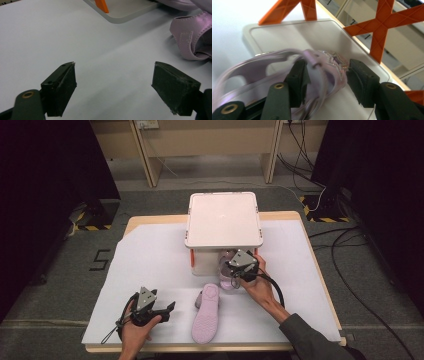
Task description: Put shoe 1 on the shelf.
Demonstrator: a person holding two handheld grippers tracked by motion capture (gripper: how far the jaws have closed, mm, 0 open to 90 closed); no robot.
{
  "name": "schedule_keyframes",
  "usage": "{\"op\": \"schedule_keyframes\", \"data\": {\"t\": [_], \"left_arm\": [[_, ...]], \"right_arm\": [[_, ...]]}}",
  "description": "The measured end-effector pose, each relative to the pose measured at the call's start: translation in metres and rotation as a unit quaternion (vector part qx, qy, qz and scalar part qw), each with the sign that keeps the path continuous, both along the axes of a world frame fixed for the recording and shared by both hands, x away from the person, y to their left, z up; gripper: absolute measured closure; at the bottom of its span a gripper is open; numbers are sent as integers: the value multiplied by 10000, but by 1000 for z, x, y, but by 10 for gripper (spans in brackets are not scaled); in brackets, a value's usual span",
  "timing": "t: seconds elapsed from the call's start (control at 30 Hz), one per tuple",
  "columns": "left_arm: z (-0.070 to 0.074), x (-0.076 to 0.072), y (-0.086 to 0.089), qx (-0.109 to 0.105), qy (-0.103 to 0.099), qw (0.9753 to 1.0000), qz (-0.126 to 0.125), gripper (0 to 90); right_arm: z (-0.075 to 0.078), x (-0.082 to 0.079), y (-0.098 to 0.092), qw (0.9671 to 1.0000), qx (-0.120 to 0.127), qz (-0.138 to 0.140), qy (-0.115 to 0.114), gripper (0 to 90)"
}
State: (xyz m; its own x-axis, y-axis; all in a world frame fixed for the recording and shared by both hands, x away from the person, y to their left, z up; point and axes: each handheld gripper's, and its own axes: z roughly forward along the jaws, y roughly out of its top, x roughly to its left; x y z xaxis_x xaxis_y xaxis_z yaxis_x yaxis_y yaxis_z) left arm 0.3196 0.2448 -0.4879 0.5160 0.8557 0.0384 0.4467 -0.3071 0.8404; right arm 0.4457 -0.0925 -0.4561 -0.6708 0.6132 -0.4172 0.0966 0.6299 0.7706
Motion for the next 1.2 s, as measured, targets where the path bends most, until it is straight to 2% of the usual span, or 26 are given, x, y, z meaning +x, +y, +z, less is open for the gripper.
{"op": "schedule_keyframes", "data": {"t": [0.07, 0.1, 0.13, 0.2, 0.33, 0.37, 0.4, 0.43, 0.5, 0.6, 0.7, 0.77, 0.9, 1.07, 1.2], "left_arm": [[0, 0, 0, 16, 2, 10000, -15, 186], [0, 0, 0, 7, 10, 10000, -10, 186], [0, 0, 0, 7, 10, 10000, -10, 186], [0, 0, 0, 26, 2, 10000, -19, 185], [0, 0, 0, 2, -8, 10000, -9, 185], [0, 0, 1, 10, 3, 10000, -8, 185], [1, 0, 0, 12, 4, 10000, -9, 185], [1, -1, 0, 19, -2, 10000, -18, 186], [1, -1, 0, 19, -5, 10000, -20, 185], [1, -1, 0, 22, -3, 10000, -22, 186], [1, 0, 0, 30, -4, 10000, -25, 185], [1, 0, 0, 30, 0, 10000, -26, 185], [1, 0, 0, 36, 5, 10000, -41, 186], [0, 0, 0, 37, 13, 10000, -45, 186], [0, 0, 0, 43, 25, 10000, -54, 185]], "right_arm": [[3, -3, -3, 10000, 79, -6, 34, 466], [7, -7, -6, 9996, 227, 5, 183, 444], [7, -7, -6, 9996, 227, 5, 183, 444], [11, -14, -11, 9985, 440, 31, 326, 420], [14, -27, -16, 9967, 662, -6, 478, 348], [12, -36, -19, 9942, 864, -57, 636, 328], [12, -36, -19, 9942, 864, -57, 636, 328], [10, -43, -21, 9920, 978, -112, 788, 294], [9, -46, -23, 9911, 1036, -113, 830, 289], [7, -50, -24, 9902, 1039, -165, 923, 270], [2, -51, -24, 9872, 1152, -108, 1096, 269], [0, -50, -23, 9873, 1131, -110, 1109, 269], [-5, -47, -20, 9905, 903, -278, 998, 259], [-3, -44, -28, 9897, 924, -405, 1013, 262], [-3, -41, -35, 9886, 880, -454, 1131, 262]]}}
